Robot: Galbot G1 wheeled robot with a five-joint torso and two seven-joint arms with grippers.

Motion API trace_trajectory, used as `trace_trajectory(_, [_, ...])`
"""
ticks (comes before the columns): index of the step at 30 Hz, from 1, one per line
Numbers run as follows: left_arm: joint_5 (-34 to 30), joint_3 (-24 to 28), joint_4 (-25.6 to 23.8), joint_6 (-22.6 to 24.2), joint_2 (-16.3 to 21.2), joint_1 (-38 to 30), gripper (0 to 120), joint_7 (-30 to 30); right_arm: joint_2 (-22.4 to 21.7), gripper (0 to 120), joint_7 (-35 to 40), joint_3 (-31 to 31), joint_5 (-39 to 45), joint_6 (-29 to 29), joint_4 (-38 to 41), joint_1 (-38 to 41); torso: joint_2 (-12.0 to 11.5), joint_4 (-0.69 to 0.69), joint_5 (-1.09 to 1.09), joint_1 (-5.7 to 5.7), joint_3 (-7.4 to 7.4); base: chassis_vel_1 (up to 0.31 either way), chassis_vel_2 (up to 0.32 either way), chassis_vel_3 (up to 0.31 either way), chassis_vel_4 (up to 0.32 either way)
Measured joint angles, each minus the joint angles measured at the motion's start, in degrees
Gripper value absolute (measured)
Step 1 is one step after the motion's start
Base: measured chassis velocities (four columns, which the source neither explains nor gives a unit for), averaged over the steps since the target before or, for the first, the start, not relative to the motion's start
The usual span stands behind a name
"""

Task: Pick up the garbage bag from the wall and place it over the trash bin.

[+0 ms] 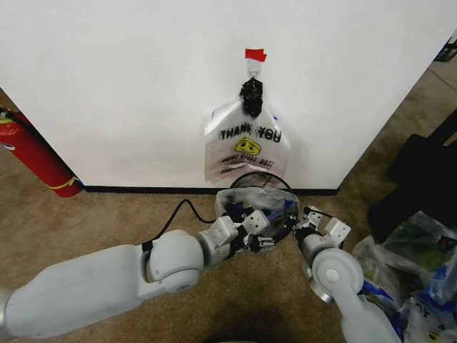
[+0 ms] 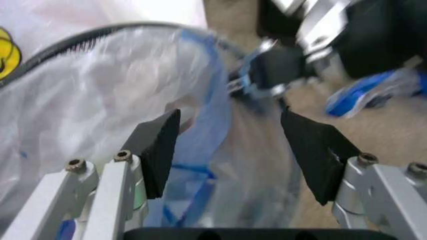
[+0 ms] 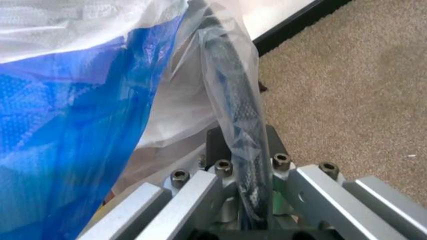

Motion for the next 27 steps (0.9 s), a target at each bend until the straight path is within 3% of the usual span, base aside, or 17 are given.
trace_trajectory(6, [1.87,1.46,2.00,0.08,-0.38,-0.60,58,-1.26,-0.28,0,0.00,0.19,0.29,0.02,0.41,-0.03,0.00,0.01,0.00,0.00,0.00,0.000,0.000,0.000,0.000])
trace_trajectory(10, [0.88,1.99,2.67,0.00,-0.91,-1.16,41,-3.67,-0.31,0,0.07,0.08,0.79,0.03,1.14,-0.11,0.00,0.01,0.00,0.00,0.00,0.000,0.000,0.000,0.000])
trace_trajectory(14, [0.46,2.19,2.69,0.12,-0.89,-1.33,31,-4.11,-0.28,0,0.11,0.07,0.76,0.02,1.13,-0.17,0.00,0.00,0.00,0.00,0.00,0.000,0.000,0.000,0.000])
trace_trajectory(20, [1.43,3.13,3.20,0.79,-1.14,-1.29,5,-4.59,-0.20,0,0.12,0.08,0.73,0.11,1.03,-0.06,0.00,0.01,0.00,0.00,0.00,0.000,0.000,0.000,0.000])
trace_trajectory(27, [1.27,2.16,3.58,0.72,-1.11,-1.00,0,-5.52,0.04,0,0.07,-0.14,0.47,0.11,0.99,-0.26,0.00,0.00,0.00,0.00,0.00,0.000,0.000,0.000,0.000])
